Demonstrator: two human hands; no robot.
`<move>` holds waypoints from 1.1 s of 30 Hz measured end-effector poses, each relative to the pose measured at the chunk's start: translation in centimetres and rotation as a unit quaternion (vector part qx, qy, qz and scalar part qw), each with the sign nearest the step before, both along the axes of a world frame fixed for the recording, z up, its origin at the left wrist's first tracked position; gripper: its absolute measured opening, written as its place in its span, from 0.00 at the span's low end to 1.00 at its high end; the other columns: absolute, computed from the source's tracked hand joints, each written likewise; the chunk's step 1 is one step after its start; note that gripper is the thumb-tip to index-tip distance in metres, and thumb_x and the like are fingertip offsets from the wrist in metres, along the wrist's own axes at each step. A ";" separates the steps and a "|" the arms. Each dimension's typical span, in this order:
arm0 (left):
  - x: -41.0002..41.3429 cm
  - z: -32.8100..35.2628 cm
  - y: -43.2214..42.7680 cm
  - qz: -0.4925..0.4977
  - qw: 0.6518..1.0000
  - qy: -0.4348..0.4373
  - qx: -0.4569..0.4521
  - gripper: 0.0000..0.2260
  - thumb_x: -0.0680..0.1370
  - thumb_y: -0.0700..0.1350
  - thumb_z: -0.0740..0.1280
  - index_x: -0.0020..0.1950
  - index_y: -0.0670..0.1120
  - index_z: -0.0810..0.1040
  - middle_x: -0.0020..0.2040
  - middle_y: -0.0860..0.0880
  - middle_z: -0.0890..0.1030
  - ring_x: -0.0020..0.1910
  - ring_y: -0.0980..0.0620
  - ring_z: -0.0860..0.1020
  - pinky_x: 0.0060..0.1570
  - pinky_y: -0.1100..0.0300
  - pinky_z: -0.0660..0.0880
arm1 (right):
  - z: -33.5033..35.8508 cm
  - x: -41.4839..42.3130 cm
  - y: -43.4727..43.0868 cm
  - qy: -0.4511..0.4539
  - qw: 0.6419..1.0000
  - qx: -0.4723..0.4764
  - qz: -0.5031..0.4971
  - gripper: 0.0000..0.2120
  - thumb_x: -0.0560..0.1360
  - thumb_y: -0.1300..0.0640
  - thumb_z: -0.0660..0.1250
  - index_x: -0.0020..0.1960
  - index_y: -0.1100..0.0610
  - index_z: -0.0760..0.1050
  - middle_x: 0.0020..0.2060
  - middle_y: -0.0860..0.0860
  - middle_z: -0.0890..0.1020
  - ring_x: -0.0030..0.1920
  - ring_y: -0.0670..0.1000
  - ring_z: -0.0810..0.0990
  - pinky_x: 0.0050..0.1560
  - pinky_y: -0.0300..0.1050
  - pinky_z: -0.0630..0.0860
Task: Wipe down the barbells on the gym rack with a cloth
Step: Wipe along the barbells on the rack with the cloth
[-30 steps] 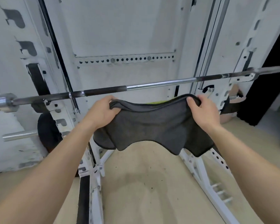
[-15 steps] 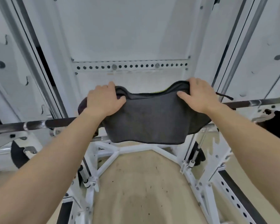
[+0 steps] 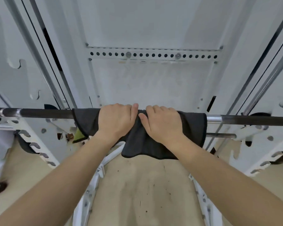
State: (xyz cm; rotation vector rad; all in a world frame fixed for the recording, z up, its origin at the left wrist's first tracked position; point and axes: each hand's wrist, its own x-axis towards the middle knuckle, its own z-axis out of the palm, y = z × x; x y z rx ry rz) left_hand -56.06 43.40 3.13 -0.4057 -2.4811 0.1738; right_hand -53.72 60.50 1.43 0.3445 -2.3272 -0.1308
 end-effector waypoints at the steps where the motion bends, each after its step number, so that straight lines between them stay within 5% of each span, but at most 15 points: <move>1: 0.1 -0.1 1.3 0.003 1.000 0.009 0.015 0.26 0.82 0.53 0.42 0.32 0.48 0.71 0.23 0.52 0.65 0.22 0.47 0.62 0.26 0.60 0.51 | -0.3 -0.3 0.5 0.019 1.000 -0.001 0.009 0.22 0.82 0.44 0.52 0.40 0.56 0.75 0.31 0.52 0.78 0.29 0.56 0.75 0.32 0.46 0.61; 5: 0.6 -0.6 7.2 -0.014 0.996 0.020 0.082 0.24 0.82 0.51 0.53 0.26 0.47 0.69 0.20 0.50 0.68 0.19 0.45 0.66 0.24 0.61 0.59 | -1.3 0.0 8.4 0.085 0.996 0.008 -0.018 0.23 0.83 0.45 0.52 0.38 0.56 0.74 0.29 0.52 0.76 0.28 0.56 0.74 0.29 0.47 0.67; 10: 1.2 -0.6 13.7 -0.039 0.994 0.011 0.098 0.23 0.81 0.53 0.50 0.27 0.48 0.65 0.21 0.49 0.65 0.20 0.45 0.63 0.26 0.59 0.57 | -1.5 0.1 14.7 0.137 0.989 0.027 -0.044 0.23 0.83 0.46 0.52 0.35 0.56 0.73 0.26 0.52 0.74 0.26 0.56 0.73 0.28 0.47 0.67; 16: 1.0 -0.1 10.1 -0.070 0.996 -0.007 0.059 0.25 0.82 0.55 0.48 0.27 0.48 0.64 0.22 0.50 0.65 0.21 0.45 0.64 0.25 0.59 0.55 | -1.1 0.2 9.8 0.113 0.989 -0.046 -0.082 0.20 0.82 0.52 0.54 0.32 0.55 0.69 0.23 0.51 0.72 0.24 0.56 0.70 0.30 0.46 0.60; 22: -0.4 0.2 -1.6 -0.021 0.999 -0.023 0.045 0.24 0.82 0.53 0.50 0.29 0.47 0.70 0.23 0.48 0.73 0.23 0.42 0.72 0.25 0.58 0.63 | -0.4 -1.5 -3.1 0.084 0.994 -0.051 -0.051 0.22 0.80 0.51 0.53 0.30 0.54 0.71 0.21 0.51 0.73 0.21 0.55 0.70 0.30 0.44 0.55; 27: -0.9 0.7 -8.0 -0.016 1.000 -0.016 0.010 0.24 0.82 0.52 0.50 0.29 0.47 0.71 0.23 0.49 0.72 0.23 0.43 0.72 0.24 0.61 0.53 | 0.0 -2.1 -10.0 0.057 0.996 -0.057 -0.035 0.23 0.81 0.50 0.52 0.31 0.54 0.72 0.21 0.51 0.74 0.21 0.56 0.71 0.28 0.43 0.57; 31: -0.6 1.3 -7.8 0.000 0.999 -0.021 -0.033 0.14 0.76 0.41 0.66 0.30 0.44 0.72 0.21 0.49 0.65 0.18 0.46 0.65 0.22 0.66 0.53 | -0.6 -1.7 -8.5 0.054 0.998 -0.016 0.034 0.22 0.82 0.46 0.53 0.38 0.56 0.76 0.29 0.52 0.77 0.28 0.55 0.74 0.31 0.46 0.61; 33: -0.6 1.7 -6.9 0.012 0.995 -0.059 -0.084 0.09 0.77 0.41 0.63 0.37 0.43 0.70 0.25 0.49 0.63 0.23 0.47 0.63 0.24 0.63 0.54 | -0.9 -1.1 -5.8 0.047 0.996 0.024 0.069 0.21 0.82 0.44 0.54 0.46 0.57 0.77 0.34 0.52 0.78 0.32 0.55 0.75 0.32 0.48 0.65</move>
